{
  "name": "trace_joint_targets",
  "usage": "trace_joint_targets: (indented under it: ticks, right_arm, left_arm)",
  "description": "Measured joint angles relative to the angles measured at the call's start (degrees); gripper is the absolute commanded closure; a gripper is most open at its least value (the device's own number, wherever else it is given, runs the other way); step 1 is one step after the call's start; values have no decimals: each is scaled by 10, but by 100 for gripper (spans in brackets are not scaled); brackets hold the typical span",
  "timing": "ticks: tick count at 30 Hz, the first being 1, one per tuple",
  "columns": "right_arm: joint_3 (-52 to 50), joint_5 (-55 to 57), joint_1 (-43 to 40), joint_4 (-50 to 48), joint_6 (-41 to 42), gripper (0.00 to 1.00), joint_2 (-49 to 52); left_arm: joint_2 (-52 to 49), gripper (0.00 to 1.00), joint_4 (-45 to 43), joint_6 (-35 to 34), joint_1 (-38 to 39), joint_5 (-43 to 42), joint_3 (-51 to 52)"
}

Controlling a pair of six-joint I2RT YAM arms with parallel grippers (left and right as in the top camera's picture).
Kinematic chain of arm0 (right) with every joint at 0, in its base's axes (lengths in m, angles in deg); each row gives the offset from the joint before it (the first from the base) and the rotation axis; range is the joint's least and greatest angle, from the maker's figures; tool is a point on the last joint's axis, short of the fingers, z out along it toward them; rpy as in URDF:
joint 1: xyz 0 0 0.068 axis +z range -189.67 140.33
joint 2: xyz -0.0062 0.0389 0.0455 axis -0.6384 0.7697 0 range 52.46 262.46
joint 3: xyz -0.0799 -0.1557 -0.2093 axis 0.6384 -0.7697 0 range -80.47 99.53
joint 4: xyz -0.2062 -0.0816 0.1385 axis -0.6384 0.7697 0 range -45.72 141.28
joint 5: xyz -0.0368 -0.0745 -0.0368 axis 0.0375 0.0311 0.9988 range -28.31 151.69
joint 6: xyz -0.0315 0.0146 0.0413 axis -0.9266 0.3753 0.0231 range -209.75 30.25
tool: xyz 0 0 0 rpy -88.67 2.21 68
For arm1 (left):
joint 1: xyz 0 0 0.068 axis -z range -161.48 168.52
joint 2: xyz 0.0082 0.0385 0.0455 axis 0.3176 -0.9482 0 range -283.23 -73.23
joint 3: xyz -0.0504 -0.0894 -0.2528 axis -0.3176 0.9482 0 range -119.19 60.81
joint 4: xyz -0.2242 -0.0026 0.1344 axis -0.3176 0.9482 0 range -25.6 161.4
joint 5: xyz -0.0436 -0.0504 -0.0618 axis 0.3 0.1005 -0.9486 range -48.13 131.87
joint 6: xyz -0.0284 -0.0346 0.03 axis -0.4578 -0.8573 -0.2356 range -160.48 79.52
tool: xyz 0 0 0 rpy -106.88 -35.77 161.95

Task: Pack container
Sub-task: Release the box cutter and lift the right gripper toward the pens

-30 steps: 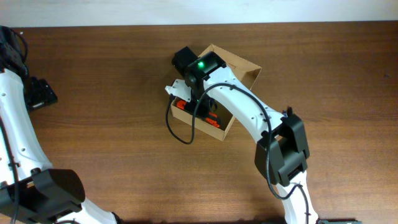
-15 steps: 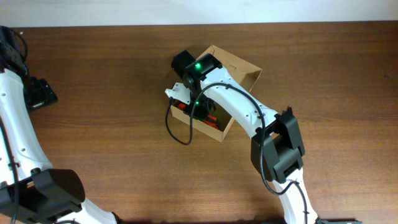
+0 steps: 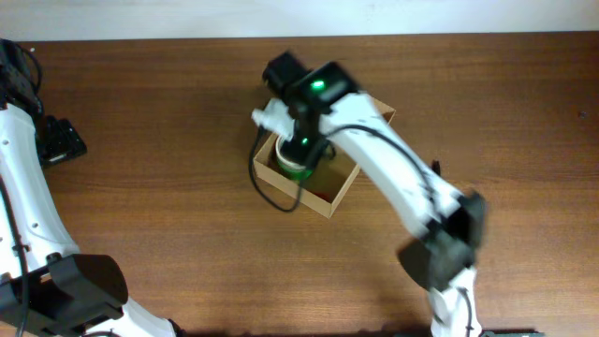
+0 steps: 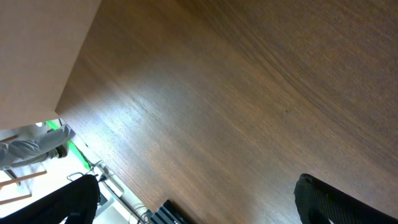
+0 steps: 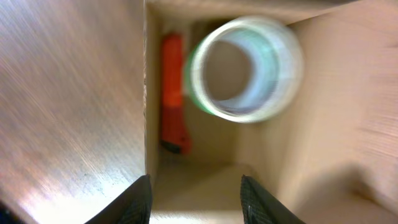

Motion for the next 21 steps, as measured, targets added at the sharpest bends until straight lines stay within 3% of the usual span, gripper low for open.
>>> trace_joint_targets:
  ticks: [8,11,14,17,21]
  right_arm:
    - [7,103,-28,-21,56,47,-289]
    - [-42,129,-107,-47,71,34,-405]
    - [-125,140,-207,-72,89,34,-494]
    - [-218,111,-295,-93,102,34,-536]
    - [-345,63,-360,-113,137,36,-502]
  left_arm:
    - [0,0,0,0,0,0,0]
    - [0,0,0,0,0,0,0]
    - [0,0,0,0,0,0,0]
    - [0,0,0,0,0,0,0]
    - [0,0,0,0,0,0,0]
